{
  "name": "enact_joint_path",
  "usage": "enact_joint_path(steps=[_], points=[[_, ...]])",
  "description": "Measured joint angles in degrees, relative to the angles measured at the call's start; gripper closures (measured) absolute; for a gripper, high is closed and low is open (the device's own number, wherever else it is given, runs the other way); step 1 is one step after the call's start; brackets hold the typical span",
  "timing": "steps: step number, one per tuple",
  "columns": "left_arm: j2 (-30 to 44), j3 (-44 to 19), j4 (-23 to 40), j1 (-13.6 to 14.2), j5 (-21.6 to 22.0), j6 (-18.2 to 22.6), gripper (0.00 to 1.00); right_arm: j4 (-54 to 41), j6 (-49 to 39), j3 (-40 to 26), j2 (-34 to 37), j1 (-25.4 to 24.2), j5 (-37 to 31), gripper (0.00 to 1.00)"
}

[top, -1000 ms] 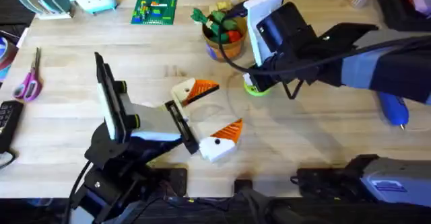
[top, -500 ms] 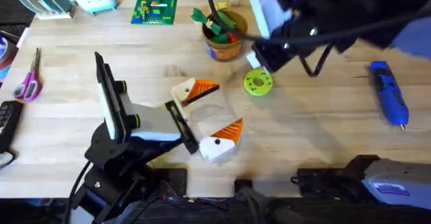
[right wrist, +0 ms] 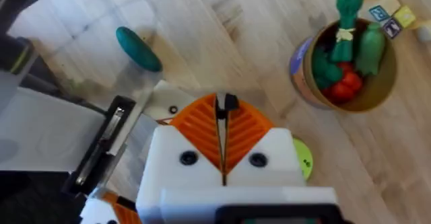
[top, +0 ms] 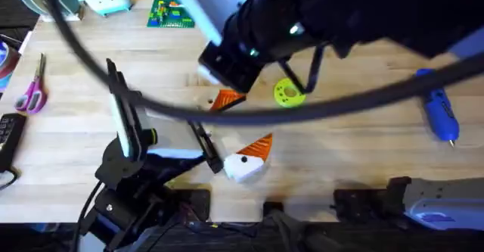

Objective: Pick up the gripper from the table and insert it into the empty holder that is missing its gripper. Then pick up a screw, insert it into the mounting hole, and use the screwdriver to tighten it. Finally, clean up the table by picking up the vegetable and placing it into the bucket.

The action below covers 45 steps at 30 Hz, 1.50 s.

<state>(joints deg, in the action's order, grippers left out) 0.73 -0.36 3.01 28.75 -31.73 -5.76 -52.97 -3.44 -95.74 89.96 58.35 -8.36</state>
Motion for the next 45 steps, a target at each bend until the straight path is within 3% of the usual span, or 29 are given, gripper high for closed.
enact_joint_path(steps=[12,45], points=[[0.0,0.0,0.0,0.0,0.0,0.0,0.008,-1.1,0.0,0.0,4.7,7.9,-4.7,0.994],[0.0,0.0,0.1,0.0,0.0,-0.5,0.008,-3.0,0.9,0.0,5.8,8.1,-5.2,0.994]])
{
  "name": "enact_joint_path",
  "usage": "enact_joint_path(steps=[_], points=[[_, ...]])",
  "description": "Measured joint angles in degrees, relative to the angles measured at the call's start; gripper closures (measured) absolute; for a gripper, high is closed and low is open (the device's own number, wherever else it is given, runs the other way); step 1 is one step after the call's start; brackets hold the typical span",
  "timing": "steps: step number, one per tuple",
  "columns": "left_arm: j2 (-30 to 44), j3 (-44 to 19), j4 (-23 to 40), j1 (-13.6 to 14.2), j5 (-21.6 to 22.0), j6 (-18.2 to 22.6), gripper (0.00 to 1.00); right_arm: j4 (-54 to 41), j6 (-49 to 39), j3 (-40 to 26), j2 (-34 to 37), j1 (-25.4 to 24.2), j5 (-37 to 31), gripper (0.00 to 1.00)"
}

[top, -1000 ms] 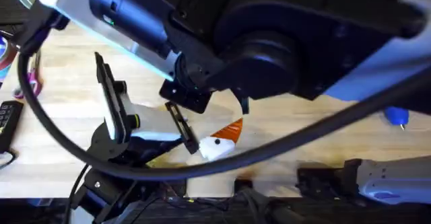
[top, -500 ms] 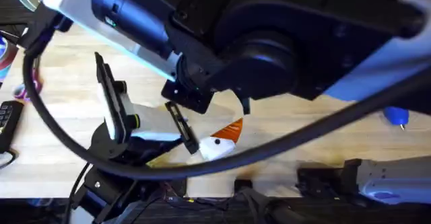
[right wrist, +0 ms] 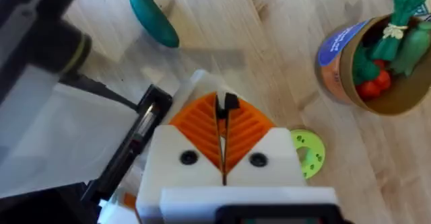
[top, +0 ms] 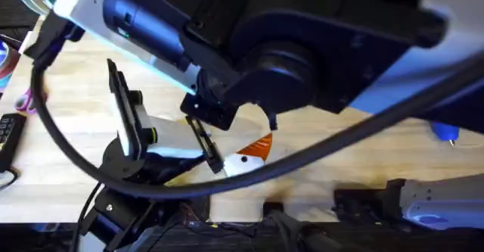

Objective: Pick up the gripper from the table and insert it into the empty holder that is missing its gripper. Then pick up a screw, insert it into the mounting hole, and use the screwdriver to tighten it. Finally, clean up the table by picking up the vegetable and placing it into the bucket.

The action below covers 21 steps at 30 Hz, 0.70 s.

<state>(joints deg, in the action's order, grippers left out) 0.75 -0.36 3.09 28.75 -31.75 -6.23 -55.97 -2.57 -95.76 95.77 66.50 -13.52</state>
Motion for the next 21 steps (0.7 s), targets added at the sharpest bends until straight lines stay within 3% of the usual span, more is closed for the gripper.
enact_joint_path(steps=[21], points=[[0.0,0.0,-0.1,0.0,-0.1,0.3,0.008,1.1,2.6,-0.1,1.2,0.0,1.2,0.994]])
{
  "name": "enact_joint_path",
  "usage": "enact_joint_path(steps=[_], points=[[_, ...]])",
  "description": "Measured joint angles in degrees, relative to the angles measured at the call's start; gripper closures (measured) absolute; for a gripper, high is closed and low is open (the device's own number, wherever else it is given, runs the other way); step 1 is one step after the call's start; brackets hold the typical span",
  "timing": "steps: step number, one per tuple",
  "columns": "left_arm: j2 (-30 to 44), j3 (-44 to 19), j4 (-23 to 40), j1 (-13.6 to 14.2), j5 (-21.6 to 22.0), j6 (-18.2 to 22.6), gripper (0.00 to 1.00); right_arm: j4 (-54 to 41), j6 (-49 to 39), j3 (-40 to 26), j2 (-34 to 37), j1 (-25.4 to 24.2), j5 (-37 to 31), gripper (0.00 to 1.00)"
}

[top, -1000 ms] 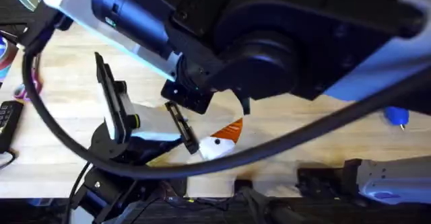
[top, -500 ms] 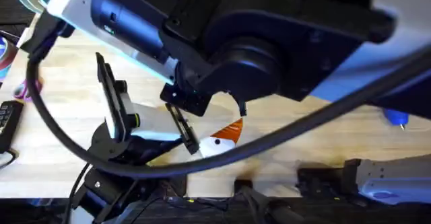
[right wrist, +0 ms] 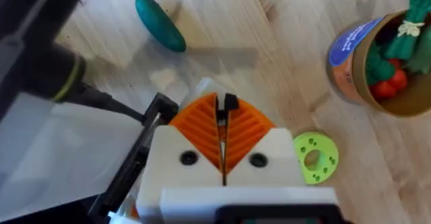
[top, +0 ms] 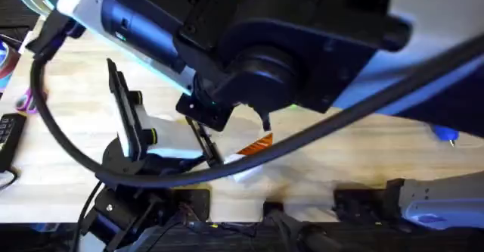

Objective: Pick up the gripper from the table and insert it into the empty holder that is missing its gripper. Then pick up a screw, insert it into the mounting hole, and use the screwdriver to tighten it. Finally, clean up the table by picking up the vegetable and placing it into the bucket.

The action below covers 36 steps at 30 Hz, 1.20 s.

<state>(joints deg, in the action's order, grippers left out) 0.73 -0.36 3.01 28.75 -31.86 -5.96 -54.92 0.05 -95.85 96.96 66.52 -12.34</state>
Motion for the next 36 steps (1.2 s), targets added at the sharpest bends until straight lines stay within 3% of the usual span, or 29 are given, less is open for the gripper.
enact_joint_path(steps=[12,18,19,24,29,36], points=[[0.0,0.0,0.0,0.0,0.0,0.2,0.008,-0.9,0.4,0.0,0.2,0.0,0.0,0.979],[0.0,0.0,0.0,0.0,0.1,0.0,0.007,-1.4,0.6,0.0,-0.7,-1.7,-2.9,0.147],[0.0,0.0,0.0,0.0,0.1,0.0,0.007,-1.8,0.6,0.0,-1.3,-2.2,-3.1,0.046],[0.0,0.0,0.0,0.0,0.1,0.2,0.006,-6.3,3.2,0.0,-3.9,-4.1,-0.5,0.01],[0.0,0.0,0.0,0.0,0.1,0.2,0.008,-11.8,6.6,0.0,-7.2,-11.4,1.0,0.01],[0.0,0.0,0.0,0.0,0.1,0.2,0.008,-16.9,-0.1,0.1,-10.1,-18.3,10.8,0.009]])
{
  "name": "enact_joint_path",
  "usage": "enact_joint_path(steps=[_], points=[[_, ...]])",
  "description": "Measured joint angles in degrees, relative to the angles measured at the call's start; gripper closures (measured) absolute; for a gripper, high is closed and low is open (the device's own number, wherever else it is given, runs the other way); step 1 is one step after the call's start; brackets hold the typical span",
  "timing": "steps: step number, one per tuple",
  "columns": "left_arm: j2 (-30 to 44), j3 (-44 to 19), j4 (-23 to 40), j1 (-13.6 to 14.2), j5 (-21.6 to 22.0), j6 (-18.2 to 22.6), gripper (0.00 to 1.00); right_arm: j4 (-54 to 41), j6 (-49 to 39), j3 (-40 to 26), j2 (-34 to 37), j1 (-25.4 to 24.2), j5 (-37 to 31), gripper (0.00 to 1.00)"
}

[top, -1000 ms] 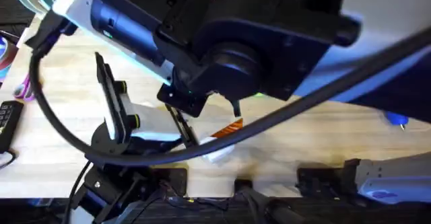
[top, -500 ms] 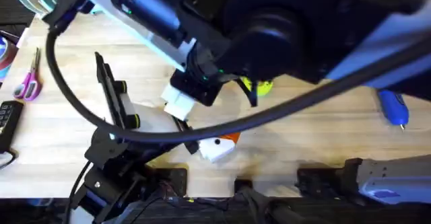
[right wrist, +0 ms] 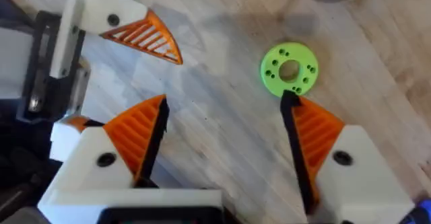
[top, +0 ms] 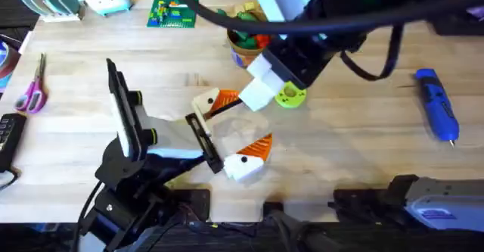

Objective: Pick up the gripper from the table and insert it into the empty holder that is missing its gripper. Then pick up a screw, insert it into the mounting hole, and use the screwdriver to tighten it. Finally, clean up the table by picking up the vegetable and placing it into the bucket.

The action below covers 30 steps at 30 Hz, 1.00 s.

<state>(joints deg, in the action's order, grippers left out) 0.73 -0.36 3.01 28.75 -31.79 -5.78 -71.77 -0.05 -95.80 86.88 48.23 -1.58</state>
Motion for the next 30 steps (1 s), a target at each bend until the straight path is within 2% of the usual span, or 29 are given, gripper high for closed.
enact_joint_path(steps=[4,9,16,23,25,27,30], points=[[0.0,0.0,0.0,0.0,0.0,0.0,0.008,0.0,-2.3,2.4,-2.1,-2.7,3.4,0.009],[0.0,0.0,0.0,0.0,0.0,0.0,0.008,0.9,-3.9,8.9,-8.8,-6.8,6.6,0.009],[0.0,0.0,0.0,0.0,0.0,0.0,0.008,8.1,-6.7,23.3,-24.6,-13.5,12.2,0.007],[0.0,0.0,0.0,0.0,0.0,0.0,0.016,14.2,-8.7,37.9,-39.1,-22.8,19.4,0.007],[0.0,0.0,0.0,0.0,0.0,0.1,0.136,15.7,-8.9,40.4,-41.6,-25.3,22.2,0.007],[0.0,0.0,0.0,0.0,-0.1,0.2,0.337,16.1,-9.5,41.9,-43.1,-27.7,25.3,0.007],[0.0,0.0,0.0,0.0,-0.1,0.2,0.811,16.1,-11.2,42.4,-43.8,-30.7,30.5,0.007]])
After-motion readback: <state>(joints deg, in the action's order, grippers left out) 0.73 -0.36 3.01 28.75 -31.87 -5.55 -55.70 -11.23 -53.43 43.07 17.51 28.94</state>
